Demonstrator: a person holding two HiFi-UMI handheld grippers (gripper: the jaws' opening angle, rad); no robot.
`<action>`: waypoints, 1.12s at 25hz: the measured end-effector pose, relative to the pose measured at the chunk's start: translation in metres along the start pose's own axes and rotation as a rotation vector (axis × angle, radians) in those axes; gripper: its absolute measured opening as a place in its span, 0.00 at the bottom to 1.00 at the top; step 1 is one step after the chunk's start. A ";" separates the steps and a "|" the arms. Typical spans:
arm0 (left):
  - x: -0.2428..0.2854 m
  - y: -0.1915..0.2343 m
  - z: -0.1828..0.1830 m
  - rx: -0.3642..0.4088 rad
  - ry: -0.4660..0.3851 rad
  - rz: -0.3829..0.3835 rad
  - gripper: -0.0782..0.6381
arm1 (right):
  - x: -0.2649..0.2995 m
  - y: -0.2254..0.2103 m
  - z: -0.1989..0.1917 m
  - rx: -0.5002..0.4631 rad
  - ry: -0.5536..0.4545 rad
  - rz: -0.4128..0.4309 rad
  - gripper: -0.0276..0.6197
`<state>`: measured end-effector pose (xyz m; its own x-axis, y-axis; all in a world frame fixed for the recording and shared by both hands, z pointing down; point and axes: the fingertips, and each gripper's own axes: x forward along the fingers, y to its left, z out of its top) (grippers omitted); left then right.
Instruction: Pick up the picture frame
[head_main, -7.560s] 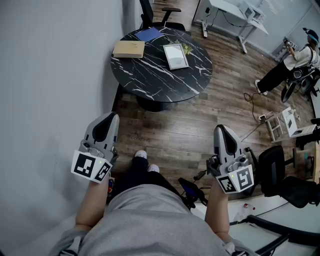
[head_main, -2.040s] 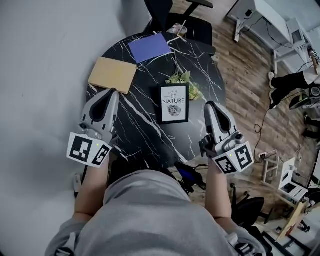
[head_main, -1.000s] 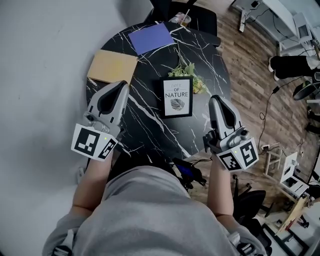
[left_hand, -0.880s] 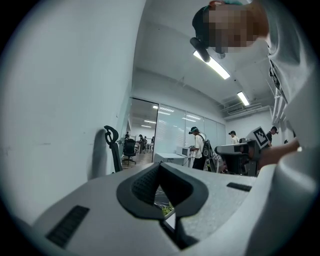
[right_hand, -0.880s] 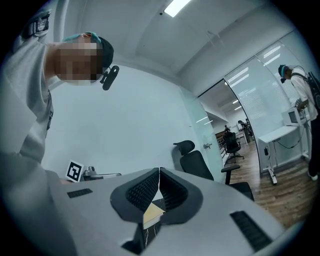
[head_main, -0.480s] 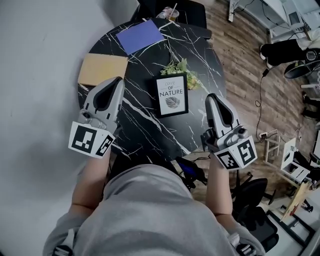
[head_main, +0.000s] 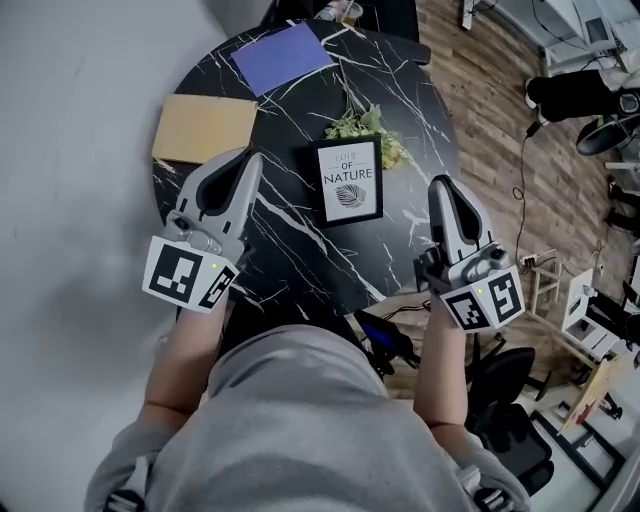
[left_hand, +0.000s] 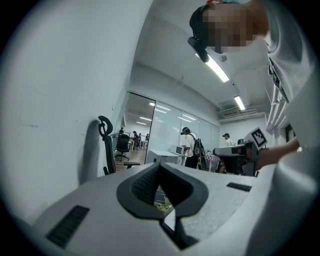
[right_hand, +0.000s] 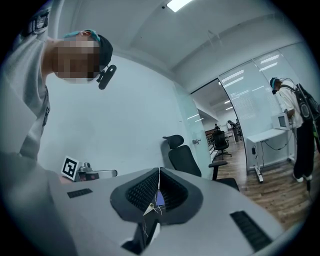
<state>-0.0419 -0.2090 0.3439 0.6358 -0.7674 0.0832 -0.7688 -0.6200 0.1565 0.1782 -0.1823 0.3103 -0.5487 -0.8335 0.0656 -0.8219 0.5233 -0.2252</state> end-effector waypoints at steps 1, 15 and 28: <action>0.000 0.001 -0.001 0.000 0.002 0.000 0.12 | 0.001 -0.002 -0.001 0.003 0.002 -0.002 0.08; 0.023 0.001 -0.025 -0.007 0.058 -0.019 0.12 | 0.020 -0.019 -0.041 0.045 0.088 0.012 0.08; 0.059 -0.003 -0.058 -0.036 0.109 -0.055 0.12 | 0.039 -0.046 -0.125 0.042 0.357 0.051 0.09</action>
<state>0.0023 -0.2429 0.4055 0.6820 -0.7090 0.1793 -0.7309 -0.6529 0.1988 0.1753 -0.2160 0.4448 -0.6140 -0.6880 0.3868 -0.7890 0.5487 -0.2765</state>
